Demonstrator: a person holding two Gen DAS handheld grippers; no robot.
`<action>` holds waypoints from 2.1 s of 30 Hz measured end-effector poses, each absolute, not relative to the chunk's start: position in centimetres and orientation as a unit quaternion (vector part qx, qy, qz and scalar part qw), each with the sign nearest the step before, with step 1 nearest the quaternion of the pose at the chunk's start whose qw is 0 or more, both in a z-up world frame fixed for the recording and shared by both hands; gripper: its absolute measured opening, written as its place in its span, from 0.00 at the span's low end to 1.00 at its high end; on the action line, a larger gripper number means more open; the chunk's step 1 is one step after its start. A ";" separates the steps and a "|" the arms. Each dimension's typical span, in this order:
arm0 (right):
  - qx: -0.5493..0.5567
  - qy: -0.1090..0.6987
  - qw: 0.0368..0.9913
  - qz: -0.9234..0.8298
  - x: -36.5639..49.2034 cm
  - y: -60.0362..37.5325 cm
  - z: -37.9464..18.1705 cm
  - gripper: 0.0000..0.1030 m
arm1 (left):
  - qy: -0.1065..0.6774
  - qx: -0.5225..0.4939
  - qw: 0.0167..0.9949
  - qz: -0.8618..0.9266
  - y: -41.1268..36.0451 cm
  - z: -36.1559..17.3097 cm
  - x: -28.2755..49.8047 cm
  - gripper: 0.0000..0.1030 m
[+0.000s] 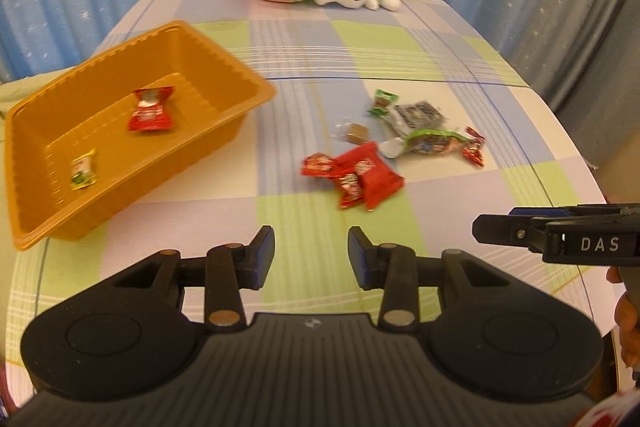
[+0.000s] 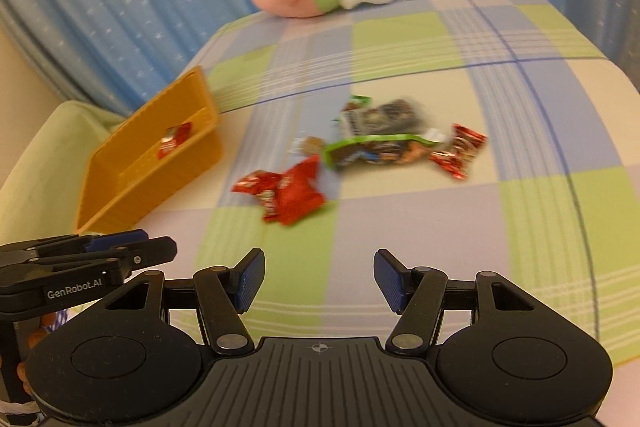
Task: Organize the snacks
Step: 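Move the left tool back to the pile and grasp a red candy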
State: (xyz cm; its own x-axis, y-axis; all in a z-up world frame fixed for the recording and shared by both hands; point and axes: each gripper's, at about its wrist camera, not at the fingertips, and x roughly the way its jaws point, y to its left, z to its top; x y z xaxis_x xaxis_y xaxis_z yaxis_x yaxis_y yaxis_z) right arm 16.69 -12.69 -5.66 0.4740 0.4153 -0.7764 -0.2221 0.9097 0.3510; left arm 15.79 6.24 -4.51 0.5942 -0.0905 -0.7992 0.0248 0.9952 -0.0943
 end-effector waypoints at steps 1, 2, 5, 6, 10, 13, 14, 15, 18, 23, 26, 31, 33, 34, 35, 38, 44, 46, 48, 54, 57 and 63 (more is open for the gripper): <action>0.104 0.478 0.853 0.182 16.7 -13.2 -5.7 0.59 | 0.449 -0.033 0.892 -0.036 5.8 -4.6 15.9 0.35; 0.106 0.478 0.854 0.178 16.7 -13.7 -5.8 0.59 | 0.449 -0.029 0.892 -0.040 5.4 -4.6 16.1 0.35; 0.113 0.479 0.855 0.163 16.8 -15.1 -6.0 0.59 | 0.446 -0.020 0.893 -0.050 4.3 -4.7 16.9 0.35; 0.116 0.479 0.856 0.158 16.9 -15.6 -6.1 0.59 | 0.445 -0.017 0.894 -0.054 3.9 -4.7 17.2 0.35; 0.125 0.478 0.858 0.140 17.4 -17.1 -6.3 0.59 | 0.442 -0.005 0.894 -0.067 2.5 -4.9 18.3 0.35; 0.124 0.477 0.860 0.131 17.7 -17.9 -6.5 0.59 | 0.442 0.001 0.894 -0.074 1.8 -5.0 19.1 0.35; 0.124 0.477 0.861 0.129 17.8 -18.2 -6.5 0.59 | 0.442 0.003 0.894 -0.076 1.6 -5.1 19.4 0.35; 0.125 0.477 0.861 0.127 17.9 -18.4 -6.5 0.59 | 0.443 0.005 0.893 -0.079 1.4 -5.1 19.7 0.35; 0.128 0.478 0.860 0.121 18.2 -18.8 -6.6 0.59 | 0.445 0.006 0.892 -0.081 1.2 -5.3 20.3 0.35; 0.133 0.481 0.859 0.116 18.7 -19.2 -6.9 0.59 | 0.456 0.004 0.887 -0.069 1.6 -6.2 21.0 0.35; 0.135 0.483 0.857 0.115 19.0 -19.3 -7.1 0.59 | 0.460 0.001 0.886 -0.056 2.2 -6.7 21.5 0.35; 0.136 0.487 0.855 0.113 19.5 -19.1 -7.5 0.59 | 0.454 -0.003 0.890 -0.035 3.3 -7.0 22.9 0.35; 0.136 0.489 0.855 0.112 19.7 -19.0 -7.6 0.59 | 0.451 -0.003 0.892 -0.028 3.5 -7.2 23.7 0.35; 0.136 0.490 0.854 0.112 19.8 -19.0 -7.7 0.59 | 0.450 -0.001 0.893 -0.027 3.7 -7.3 24.2 0.35; 0.136 0.491 0.853 0.112 19.9 -18.9 -7.8 0.59 | 0.448 0.001 0.894 -0.027 3.7 -7.5 24.6 0.35; 0.138 0.493 0.852 0.109 20.1 -18.9 -8.0 0.59 | 0.452 0.011 0.892 -0.032 3.7 -8.3 25.8 0.35; 0.141 0.499 0.849 0.099 20.4 -19.2 -8.4 0.59 | 0.478 0.025 0.877 -0.048 3.8 -10.7 27.3 0.32; 0.143 0.500 0.849 0.096 20.4 -19.3 -8.5 0.59 | 0.486 0.027 0.872 -0.051 4.0 -11.2 27.3 0.30; 0.145 0.502 0.848 0.093 20.5 -19.4 -8.6 0.59 | 0.489 0.026 0.871 -0.052 4.2 -11.6 27.1 0.25; 0.145 0.506 0.845 0.095 21.0 -19.0 -8.9 0.59 | 0.484 0.023 0.873 -0.059 4.7 -11.8 26.6 0.21; 0.144 0.505 0.845 0.101 21.2 -18.6 -8.9 0.59 | 0.479 0.023 0.876 -0.061 4.9 -11.4 26.2 0.21; 0.146 0.497 0.848 0.115 21.9 -17.7 -8.6 0.59 | 0.462 0.014 0.885 -0.050 5.7 -9.9 24.9 0.21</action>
